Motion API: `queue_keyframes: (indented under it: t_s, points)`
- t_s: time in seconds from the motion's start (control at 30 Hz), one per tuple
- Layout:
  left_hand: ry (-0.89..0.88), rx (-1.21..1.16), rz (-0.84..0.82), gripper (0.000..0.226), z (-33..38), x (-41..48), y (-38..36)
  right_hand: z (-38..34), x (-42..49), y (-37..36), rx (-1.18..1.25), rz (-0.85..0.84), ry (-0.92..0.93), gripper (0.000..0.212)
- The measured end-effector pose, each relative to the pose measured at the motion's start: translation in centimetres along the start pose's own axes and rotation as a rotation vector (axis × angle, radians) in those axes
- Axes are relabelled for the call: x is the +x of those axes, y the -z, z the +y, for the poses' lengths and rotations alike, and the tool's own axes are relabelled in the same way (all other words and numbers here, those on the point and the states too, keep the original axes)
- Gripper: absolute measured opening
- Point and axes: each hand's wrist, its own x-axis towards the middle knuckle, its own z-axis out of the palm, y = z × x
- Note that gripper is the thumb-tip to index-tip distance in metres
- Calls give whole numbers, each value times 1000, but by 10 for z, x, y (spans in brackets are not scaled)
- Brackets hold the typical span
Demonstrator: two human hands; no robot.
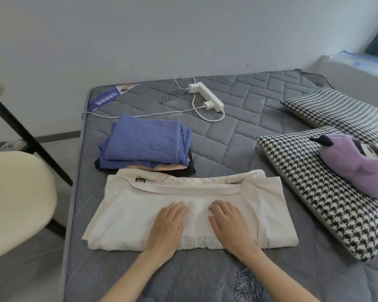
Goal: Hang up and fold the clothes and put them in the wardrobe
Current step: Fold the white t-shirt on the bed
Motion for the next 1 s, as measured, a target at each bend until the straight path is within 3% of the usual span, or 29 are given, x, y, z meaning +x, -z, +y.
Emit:
queue_keyframes:
  t_s: [0.13, 0.33, 0.6, 0.8, 1.0]
  points:
    - [-15, 108, -148, 51, -24, 13, -2, 16, 8, -10, -38, -270, -8, 51]
    - [17, 233, -216, 57, -41, 42, 4, 34, 40, -14, -161, -416, -95, 52]
    - [141, 249, -171, 57, -62, 63, 14, 34, 64, -22, -166, -337, -226, 53]
    - [276, 279, -103, 56, -85, 51, 25, 44, 63, -19, -169, -325, -207, 54]
    - [429, 140, -127, 60, -77, 19, 35, 38, 23, -4, 17, -266, -217, 52]
